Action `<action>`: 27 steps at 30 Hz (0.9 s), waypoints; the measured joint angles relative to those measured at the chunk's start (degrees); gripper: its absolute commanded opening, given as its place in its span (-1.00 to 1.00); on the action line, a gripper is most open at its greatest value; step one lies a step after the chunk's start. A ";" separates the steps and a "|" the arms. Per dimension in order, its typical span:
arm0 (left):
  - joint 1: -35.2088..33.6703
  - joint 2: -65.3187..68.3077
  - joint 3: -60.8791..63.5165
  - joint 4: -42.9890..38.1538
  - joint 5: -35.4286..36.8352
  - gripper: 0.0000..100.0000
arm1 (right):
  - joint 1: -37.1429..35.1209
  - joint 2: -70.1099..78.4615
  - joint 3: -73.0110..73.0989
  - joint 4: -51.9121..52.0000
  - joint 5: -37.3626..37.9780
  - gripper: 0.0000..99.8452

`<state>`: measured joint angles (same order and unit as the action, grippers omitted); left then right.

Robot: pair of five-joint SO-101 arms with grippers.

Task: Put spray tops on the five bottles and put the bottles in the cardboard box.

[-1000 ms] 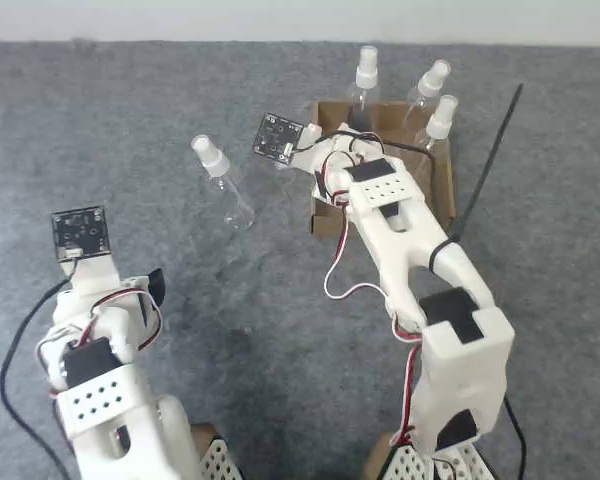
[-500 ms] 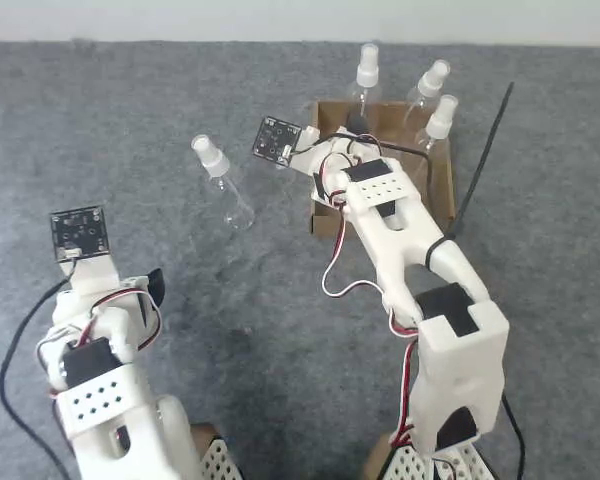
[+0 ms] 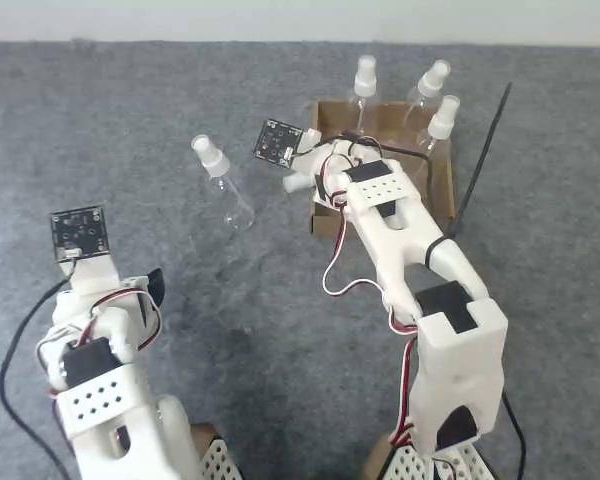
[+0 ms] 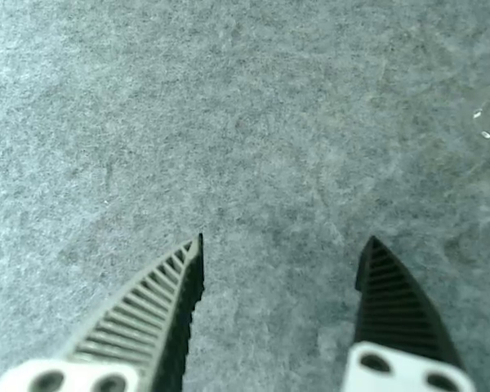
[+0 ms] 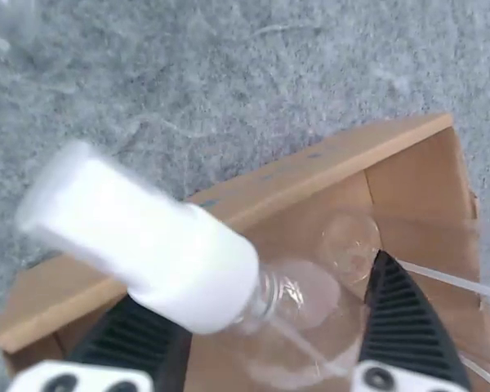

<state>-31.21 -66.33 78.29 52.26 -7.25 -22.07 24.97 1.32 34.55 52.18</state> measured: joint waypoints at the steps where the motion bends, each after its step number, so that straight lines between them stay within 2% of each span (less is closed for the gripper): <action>1: 0.00 0.00 0.00 0.00 0.00 -0.43 | 0.00 0.00 0.00 0.00 0.00 -0.51; 7: 0.00 0.00 0.00 0.00 0.00 -0.43 | 0.00 0.00 0.00 0.00 -2.29 -0.53; 12: 0.00 0.00 0.00 0.00 0.00 -0.43 | 0.00 0.00 0.00 0.00 -2.81 -0.68; 25: -0.09 0.00 0.00 0.00 0.00 -0.43 | 0.00 0.00 -1.32 0.00 -2.90 -0.70; 27: -0.09 0.00 0.00 0.00 0.00 -0.43 | 0.00 0.00 -1.85 0.00 -4.66 -0.70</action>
<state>-31.30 -66.33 78.29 52.26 -7.25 -22.07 24.97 -0.53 34.55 47.52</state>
